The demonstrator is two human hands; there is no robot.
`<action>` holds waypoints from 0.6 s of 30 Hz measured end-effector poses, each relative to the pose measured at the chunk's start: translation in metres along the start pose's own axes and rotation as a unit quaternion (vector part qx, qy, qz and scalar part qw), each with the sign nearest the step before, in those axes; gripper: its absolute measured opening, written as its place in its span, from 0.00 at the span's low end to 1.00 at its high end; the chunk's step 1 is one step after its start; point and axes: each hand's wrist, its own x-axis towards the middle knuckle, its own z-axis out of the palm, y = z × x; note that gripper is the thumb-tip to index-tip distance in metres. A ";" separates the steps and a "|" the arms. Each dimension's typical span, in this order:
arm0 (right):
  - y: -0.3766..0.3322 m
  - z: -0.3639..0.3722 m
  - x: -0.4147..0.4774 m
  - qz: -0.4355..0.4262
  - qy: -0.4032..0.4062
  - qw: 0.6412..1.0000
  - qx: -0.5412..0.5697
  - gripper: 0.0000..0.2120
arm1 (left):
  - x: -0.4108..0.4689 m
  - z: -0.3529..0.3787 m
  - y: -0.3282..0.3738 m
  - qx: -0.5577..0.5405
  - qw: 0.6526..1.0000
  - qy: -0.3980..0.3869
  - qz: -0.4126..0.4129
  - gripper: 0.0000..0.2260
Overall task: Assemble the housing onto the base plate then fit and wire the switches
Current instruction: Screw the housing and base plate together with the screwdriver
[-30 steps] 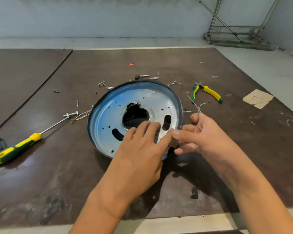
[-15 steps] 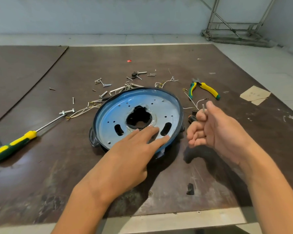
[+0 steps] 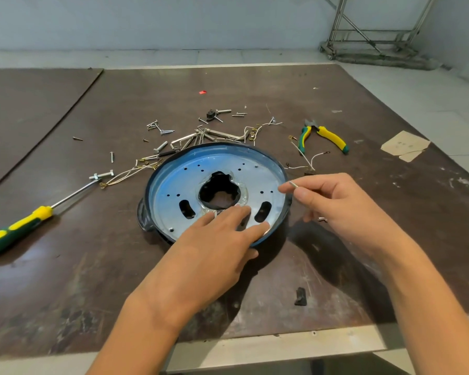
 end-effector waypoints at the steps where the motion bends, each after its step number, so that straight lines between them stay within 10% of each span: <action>1: 0.000 0.000 0.001 0.001 -0.003 1.000 -0.020 0.14 | 0.001 0.000 0.000 0.002 1.000 0.004 0.000 0.21; 18: -0.008 0.013 0.004 -0.121 0.006 0.979 -0.166 0.08 | 0.011 -0.001 0.012 -0.005 0.998 -0.032 -0.047 0.10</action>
